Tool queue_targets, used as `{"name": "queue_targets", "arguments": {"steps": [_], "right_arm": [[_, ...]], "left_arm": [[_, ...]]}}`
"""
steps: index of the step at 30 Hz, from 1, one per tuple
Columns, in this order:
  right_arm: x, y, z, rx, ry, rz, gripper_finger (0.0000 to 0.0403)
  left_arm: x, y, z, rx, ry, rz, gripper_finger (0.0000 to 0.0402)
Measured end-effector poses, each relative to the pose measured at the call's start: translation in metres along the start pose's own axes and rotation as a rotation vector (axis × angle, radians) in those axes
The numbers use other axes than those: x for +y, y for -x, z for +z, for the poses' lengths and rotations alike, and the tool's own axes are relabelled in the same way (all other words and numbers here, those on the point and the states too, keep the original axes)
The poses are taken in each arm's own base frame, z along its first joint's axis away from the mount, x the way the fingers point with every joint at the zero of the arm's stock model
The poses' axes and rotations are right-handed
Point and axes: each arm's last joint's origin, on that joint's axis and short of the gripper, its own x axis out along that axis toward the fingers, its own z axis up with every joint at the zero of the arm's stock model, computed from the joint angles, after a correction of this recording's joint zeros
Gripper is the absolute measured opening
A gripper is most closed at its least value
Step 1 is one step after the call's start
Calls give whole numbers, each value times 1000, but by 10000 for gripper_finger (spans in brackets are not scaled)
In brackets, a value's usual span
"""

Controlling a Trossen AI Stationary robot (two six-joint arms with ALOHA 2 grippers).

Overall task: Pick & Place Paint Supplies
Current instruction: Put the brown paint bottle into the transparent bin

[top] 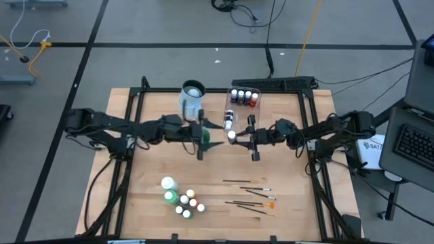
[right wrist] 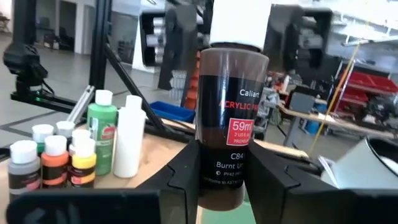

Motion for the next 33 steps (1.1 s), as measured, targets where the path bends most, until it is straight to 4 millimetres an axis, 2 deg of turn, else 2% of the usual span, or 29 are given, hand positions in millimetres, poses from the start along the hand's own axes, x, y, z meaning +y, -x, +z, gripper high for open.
{"name": "queue_targets", "arguments": {"steps": [4,9,19,26,33], "right_arm": [[0,0,-2,8,15,3,91],[2,-1,-3,15,15,8,91],[2,-1,-3,17,20,7,91],[2,-1,-4,24,46,7,91],[3,1,-9,77,83,3,107]], "left_arm": [[2,-19,-1,15,-35,-10,292],[3,-31,-5,28,-60,-22,277],[2,-33,-2,4,-51,-47,199],[2,-33,-3,5,-65,-57,104],[4,-33,-6,25,-98,-45,101]]}}
